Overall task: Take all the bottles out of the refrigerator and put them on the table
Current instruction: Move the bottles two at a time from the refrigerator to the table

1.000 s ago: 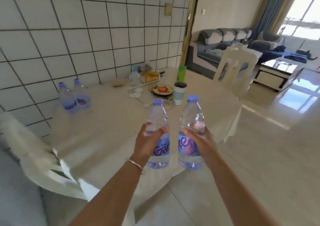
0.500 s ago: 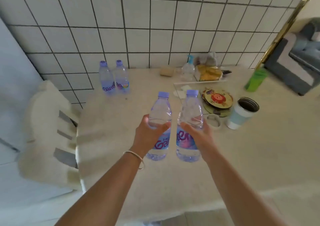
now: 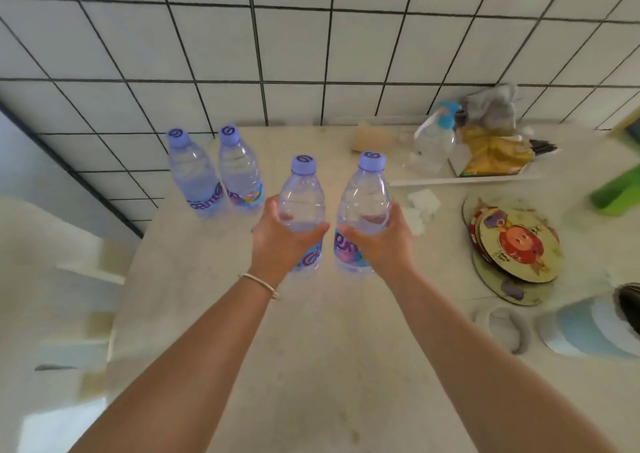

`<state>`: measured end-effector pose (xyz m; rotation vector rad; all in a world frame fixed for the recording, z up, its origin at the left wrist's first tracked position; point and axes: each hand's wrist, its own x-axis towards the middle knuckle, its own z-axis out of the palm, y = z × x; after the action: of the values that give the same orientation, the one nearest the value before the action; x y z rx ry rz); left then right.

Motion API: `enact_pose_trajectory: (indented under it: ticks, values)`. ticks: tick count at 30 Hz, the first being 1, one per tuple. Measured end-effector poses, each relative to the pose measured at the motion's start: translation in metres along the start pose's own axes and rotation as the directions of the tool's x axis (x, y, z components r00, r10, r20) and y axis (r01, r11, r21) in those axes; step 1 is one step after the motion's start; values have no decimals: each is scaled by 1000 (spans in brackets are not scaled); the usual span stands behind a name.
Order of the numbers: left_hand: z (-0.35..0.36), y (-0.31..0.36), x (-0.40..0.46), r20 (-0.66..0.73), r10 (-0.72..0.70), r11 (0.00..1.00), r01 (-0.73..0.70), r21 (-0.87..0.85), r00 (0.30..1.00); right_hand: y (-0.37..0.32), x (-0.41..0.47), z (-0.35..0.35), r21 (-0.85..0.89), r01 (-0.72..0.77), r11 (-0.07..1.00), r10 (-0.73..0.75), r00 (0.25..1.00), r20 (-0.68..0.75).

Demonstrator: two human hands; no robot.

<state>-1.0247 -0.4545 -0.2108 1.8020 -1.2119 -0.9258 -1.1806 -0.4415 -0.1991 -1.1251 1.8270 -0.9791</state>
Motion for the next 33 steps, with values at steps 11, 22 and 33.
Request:
enact_pose_trajectory:
  ticks: [11,22,33]
  values:
    - [35,-5,101,-159,115,989,-128,-73,980,2,110,64,-70,-19,997,17,1000,-18]
    - [58,-22,131,-206,159,976,-186,-117,966,0,121,66,-51,36,998,-36,999,7]
    - [42,-19,98,-61,84,988,-91,-123,995,3,93,51,-39,-61,997,63,997,51]
